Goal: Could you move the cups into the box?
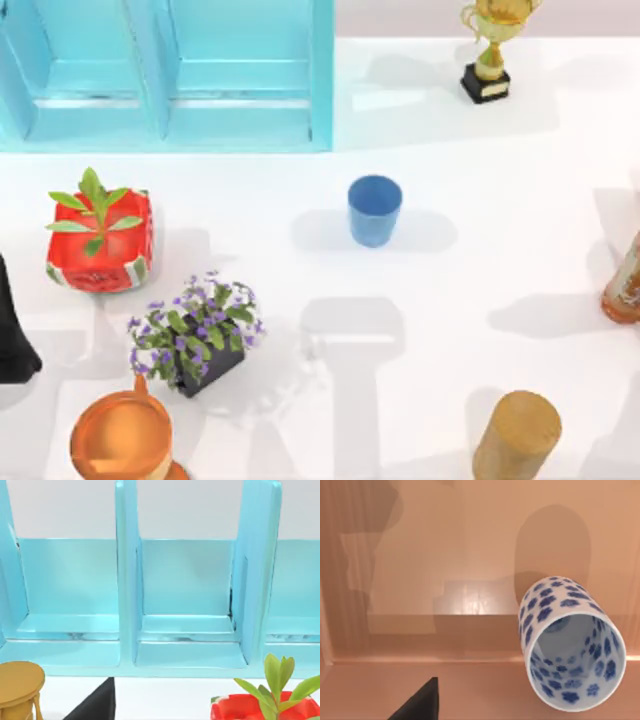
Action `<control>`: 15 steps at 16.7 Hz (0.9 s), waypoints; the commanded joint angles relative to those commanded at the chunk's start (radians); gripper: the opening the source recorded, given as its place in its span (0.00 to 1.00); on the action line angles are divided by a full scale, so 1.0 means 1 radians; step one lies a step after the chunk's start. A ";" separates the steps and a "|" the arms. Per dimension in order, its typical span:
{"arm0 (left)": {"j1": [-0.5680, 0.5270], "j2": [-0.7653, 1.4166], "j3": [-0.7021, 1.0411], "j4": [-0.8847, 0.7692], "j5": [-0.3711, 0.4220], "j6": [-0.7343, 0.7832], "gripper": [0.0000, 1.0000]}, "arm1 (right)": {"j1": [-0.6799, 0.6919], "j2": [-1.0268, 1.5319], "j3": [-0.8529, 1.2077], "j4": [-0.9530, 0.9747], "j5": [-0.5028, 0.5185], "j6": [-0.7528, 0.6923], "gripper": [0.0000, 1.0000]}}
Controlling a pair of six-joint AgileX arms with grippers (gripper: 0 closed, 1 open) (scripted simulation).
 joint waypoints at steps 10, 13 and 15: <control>0.000 0.000 0.000 0.000 0.000 0.000 1.00 | -0.006 0.002 0.357 -0.358 -0.005 -0.002 1.00; 0.000 0.000 0.000 0.000 0.000 0.000 1.00 | -0.006 0.001 0.360 -0.360 -0.005 -0.002 1.00; 0.000 0.000 0.000 0.000 0.000 0.000 1.00 | -0.005 0.004 0.359 -0.358 -0.004 -0.001 1.00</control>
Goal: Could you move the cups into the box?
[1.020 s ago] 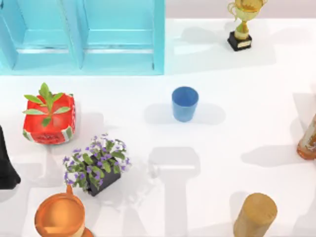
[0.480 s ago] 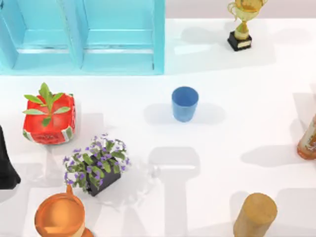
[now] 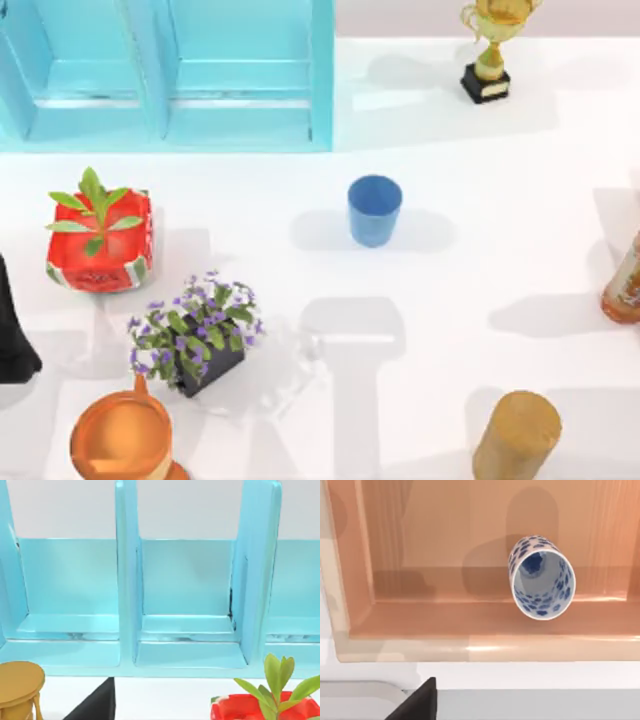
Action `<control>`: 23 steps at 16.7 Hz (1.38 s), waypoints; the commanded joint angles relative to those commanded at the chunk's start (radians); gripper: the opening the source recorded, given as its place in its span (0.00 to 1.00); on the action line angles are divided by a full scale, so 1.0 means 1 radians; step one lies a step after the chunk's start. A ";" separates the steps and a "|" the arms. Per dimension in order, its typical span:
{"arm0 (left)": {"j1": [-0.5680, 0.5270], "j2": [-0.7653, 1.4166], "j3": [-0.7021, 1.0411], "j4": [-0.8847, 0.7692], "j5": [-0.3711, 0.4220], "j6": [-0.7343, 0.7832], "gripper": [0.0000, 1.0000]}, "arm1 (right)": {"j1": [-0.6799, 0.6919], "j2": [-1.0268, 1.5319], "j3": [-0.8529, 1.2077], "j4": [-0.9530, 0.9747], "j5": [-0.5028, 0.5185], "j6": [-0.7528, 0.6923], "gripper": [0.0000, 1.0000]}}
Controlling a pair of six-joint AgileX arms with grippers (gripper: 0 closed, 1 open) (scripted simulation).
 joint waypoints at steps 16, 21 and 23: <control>0.000 0.000 0.000 0.000 0.000 0.000 1.00 | 0.940 0.773 0.965 0.022 0.133 0.960 1.00; 0.000 0.000 0.000 0.000 0.000 0.000 1.00 | 1.213 1.012 1.177 0.005 0.131 1.219 1.00; 0.000 0.000 0.000 0.000 0.000 0.000 1.00 | 1.251 1.050 1.204 0.001 0.127 1.257 1.00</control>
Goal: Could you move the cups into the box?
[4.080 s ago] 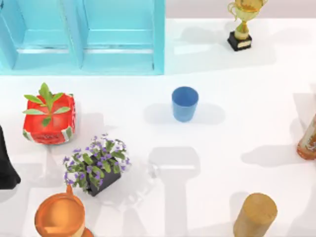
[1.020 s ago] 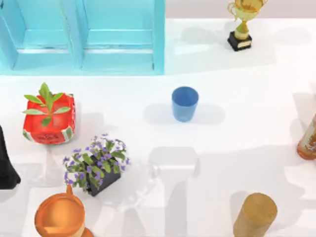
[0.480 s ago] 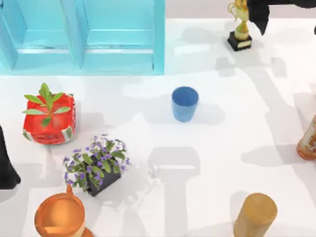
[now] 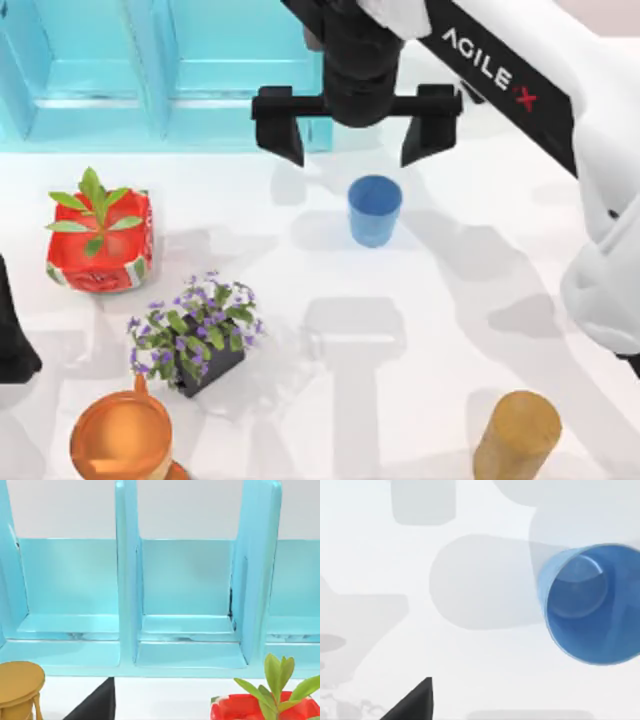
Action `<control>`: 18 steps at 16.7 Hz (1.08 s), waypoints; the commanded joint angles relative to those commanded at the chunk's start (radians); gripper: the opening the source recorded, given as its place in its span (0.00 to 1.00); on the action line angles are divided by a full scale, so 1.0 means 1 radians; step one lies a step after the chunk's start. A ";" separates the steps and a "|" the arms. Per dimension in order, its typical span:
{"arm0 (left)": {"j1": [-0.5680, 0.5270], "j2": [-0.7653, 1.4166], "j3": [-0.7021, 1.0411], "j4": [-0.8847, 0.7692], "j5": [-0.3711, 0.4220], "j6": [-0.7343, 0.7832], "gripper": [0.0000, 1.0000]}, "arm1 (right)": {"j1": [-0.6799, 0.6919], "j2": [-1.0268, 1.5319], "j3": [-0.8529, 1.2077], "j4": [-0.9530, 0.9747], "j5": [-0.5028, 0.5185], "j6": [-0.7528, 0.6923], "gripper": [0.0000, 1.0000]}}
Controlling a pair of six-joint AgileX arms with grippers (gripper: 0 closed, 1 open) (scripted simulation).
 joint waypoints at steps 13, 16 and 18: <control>0.000 0.000 0.000 0.000 0.000 0.000 1.00 | -0.011 0.000 -0.237 0.238 -0.003 -0.011 1.00; 0.000 0.000 0.000 0.000 0.000 0.000 1.00 | -0.017 0.003 -0.352 0.356 -0.004 -0.017 1.00; 0.000 0.000 0.000 0.000 0.000 0.000 1.00 | -0.019 0.004 -0.388 0.394 -0.004 -0.018 1.00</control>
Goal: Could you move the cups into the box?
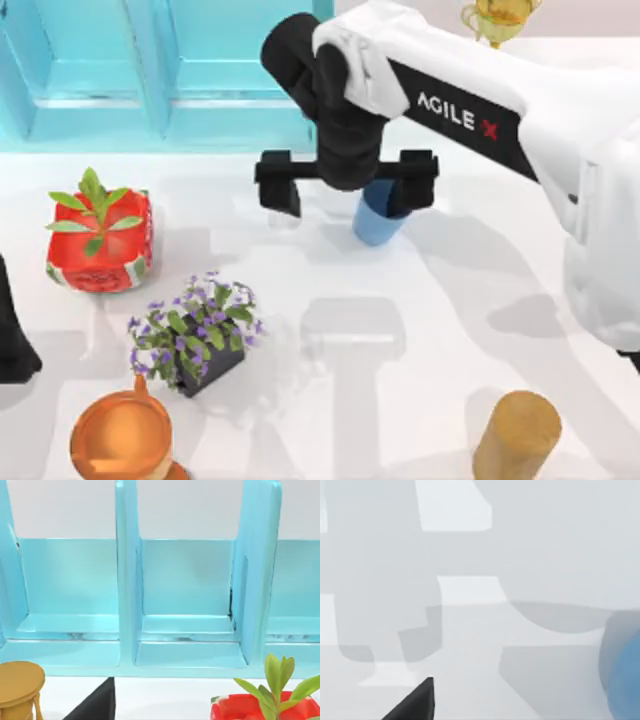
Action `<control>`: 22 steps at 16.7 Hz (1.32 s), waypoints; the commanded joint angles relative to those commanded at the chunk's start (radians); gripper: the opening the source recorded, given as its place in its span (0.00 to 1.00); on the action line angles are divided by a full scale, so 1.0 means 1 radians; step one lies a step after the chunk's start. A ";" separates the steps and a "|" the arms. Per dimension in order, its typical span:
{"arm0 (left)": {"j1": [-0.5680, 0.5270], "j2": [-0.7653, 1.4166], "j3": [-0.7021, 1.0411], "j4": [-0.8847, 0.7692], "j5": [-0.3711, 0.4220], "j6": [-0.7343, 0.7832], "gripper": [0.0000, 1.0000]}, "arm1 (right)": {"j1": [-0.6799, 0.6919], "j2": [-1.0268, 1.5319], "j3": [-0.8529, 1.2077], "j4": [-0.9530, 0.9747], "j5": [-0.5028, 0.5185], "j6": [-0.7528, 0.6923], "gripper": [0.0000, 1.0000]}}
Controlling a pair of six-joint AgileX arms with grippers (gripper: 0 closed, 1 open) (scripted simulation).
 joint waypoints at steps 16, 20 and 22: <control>0.000 0.000 0.000 0.000 0.000 0.000 1.00 | 0.000 0.000 -0.003 0.003 0.000 0.000 0.10; 0.000 0.000 0.000 0.000 0.000 0.000 1.00 | 0.000 0.000 -0.003 0.003 0.000 0.000 0.00; 0.000 0.000 0.000 0.000 0.000 0.000 1.00 | 0.000 0.000 -0.003 0.003 0.000 0.000 0.00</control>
